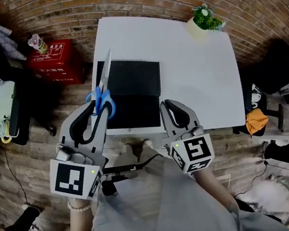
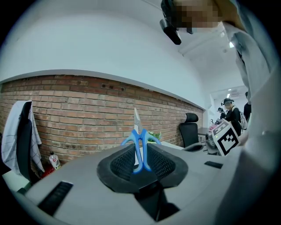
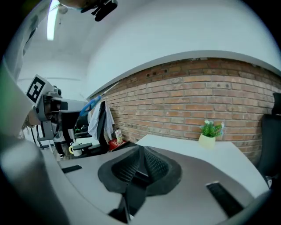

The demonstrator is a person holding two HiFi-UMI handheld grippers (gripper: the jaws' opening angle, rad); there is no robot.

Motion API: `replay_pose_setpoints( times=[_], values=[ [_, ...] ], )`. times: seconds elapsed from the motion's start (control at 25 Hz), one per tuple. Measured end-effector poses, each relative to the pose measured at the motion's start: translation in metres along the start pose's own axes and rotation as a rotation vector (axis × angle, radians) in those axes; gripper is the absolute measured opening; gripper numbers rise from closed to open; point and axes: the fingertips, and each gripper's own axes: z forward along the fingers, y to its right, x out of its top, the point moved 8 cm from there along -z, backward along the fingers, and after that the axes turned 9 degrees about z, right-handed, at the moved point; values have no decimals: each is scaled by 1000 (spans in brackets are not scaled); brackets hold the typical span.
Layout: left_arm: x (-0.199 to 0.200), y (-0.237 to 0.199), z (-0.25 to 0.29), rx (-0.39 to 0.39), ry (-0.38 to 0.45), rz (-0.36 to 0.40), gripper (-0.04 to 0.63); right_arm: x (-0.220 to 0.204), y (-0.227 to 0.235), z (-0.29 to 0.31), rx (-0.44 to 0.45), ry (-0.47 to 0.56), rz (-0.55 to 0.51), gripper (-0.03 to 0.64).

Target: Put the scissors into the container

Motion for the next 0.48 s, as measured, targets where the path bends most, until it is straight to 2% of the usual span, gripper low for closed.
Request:
replay_pose_setpoints(
  times=[0.28,0.48],
  values=[
    [10,4,1,1,17,22,98,43,9,-22,-22,125,-42,58],
    [14,7,6,-10,17,37,97,56,15,-29,-29,153,-65,58]
  ],
)
